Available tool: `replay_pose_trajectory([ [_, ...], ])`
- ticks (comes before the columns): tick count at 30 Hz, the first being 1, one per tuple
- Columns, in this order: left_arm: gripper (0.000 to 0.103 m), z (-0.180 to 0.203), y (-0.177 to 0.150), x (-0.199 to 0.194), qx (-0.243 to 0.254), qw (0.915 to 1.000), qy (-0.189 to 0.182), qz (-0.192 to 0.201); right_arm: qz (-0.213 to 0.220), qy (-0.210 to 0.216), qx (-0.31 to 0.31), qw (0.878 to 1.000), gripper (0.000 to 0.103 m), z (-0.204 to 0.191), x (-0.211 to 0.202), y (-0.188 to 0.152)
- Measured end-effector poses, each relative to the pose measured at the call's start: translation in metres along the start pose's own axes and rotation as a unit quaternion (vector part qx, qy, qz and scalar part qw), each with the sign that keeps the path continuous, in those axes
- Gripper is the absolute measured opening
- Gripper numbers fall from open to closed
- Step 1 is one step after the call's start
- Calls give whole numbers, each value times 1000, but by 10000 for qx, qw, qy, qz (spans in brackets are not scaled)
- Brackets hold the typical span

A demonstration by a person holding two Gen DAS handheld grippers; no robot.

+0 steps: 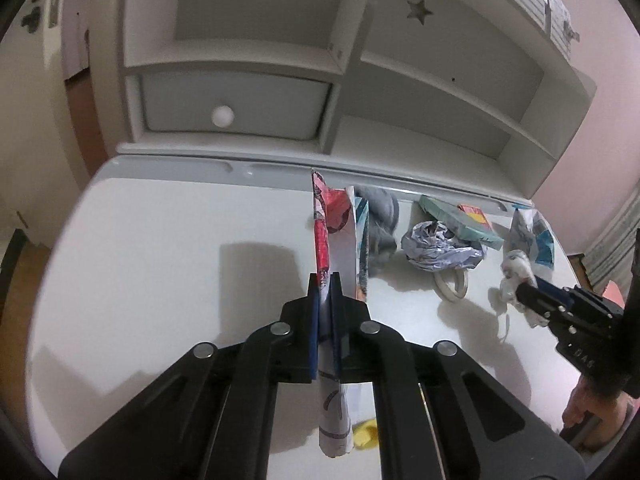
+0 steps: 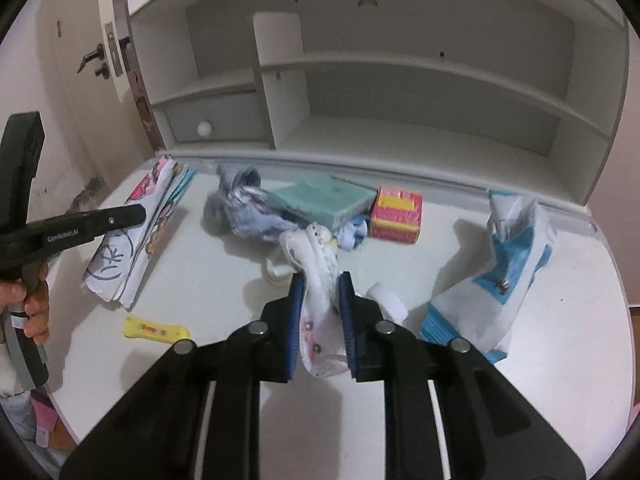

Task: Collect trash
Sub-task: 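Grasp the rolled paper wrapper with the left tool while the right grasps a white wrapper, then carry both wrappers to the black bin and open both tools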

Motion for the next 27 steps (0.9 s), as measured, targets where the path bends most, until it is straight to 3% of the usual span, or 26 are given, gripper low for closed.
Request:
replay_pose_trajectory([
  [10,4,-20,-13,-17,-92,9997,222,51,91,93,85,9999,19,-3,-21,-13],
  [19,4,5,-11,-41,189,9992,193,280,259,323,404,9983,19,10,-36,-32],
  [22,4,33,-9,-54,406,9983,-5,428,628,425,667,9949,19,31,-66,-35],
  [25,4,88,-13,-71,795,9939,-507,576,1118,258,963,9887,19,65,-119,-46],
  [27,4,143,-26,-78,1247,9856,-989,574,1417,56,1254,9819,19,96,-163,-64],
])
Point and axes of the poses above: each gripper's, at about its wrist camera, not at the fingertips, and x roughly the way its jaws point, z to its right, y to its top, the point moved 1 cm from there along x, roughly the way its jaws point, and after that the axes turned 9 degrees about -x, right-handed, at the moved point
